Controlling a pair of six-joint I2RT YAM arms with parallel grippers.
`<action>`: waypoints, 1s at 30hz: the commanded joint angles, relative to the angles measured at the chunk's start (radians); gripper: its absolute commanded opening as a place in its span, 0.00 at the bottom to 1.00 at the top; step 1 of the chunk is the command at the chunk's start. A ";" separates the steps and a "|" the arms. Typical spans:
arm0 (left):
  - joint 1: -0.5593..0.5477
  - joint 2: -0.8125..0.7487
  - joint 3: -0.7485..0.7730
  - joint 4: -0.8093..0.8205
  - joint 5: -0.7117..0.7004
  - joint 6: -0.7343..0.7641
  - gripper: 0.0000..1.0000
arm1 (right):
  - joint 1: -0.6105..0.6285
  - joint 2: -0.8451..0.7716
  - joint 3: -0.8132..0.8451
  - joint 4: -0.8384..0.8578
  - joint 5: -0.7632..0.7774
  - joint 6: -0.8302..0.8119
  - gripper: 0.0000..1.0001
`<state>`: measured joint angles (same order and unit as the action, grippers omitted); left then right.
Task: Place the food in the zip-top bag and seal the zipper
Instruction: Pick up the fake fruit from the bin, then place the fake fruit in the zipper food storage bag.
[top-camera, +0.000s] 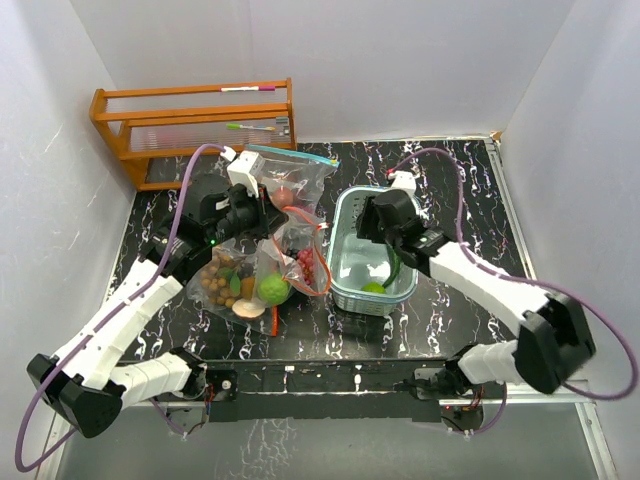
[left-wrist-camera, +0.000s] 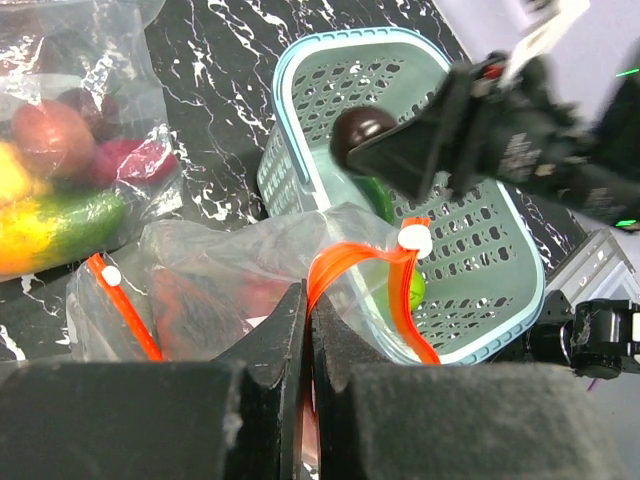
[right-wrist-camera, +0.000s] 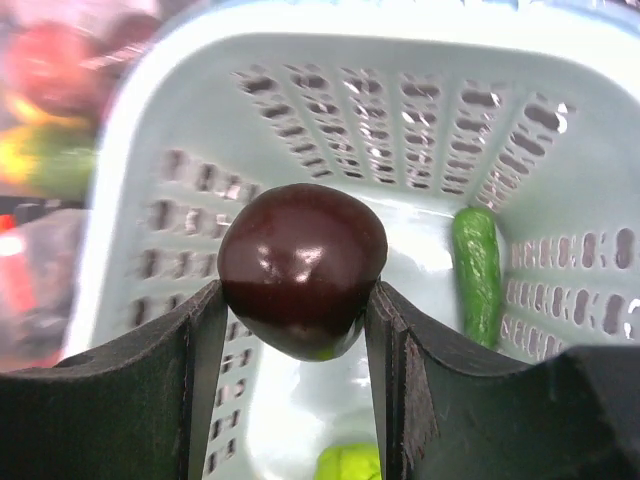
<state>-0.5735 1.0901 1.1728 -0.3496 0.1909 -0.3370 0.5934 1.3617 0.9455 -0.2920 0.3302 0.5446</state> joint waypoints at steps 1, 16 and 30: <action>-0.006 -0.024 -0.023 0.052 0.008 -0.011 0.00 | -0.003 -0.166 0.060 -0.027 -0.137 -0.072 0.08; -0.006 0.046 -0.063 0.128 0.040 -0.032 0.00 | 0.003 -0.316 0.209 0.044 -0.829 -0.194 0.08; -0.006 0.051 -0.038 0.115 0.039 -0.016 0.00 | 0.195 -0.144 0.179 0.049 -0.724 -0.237 0.15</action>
<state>-0.5735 1.1614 1.0988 -0.2584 0.2176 -0.3592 0.7700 1.1614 1.1156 -0.2283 -0.5072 0.3332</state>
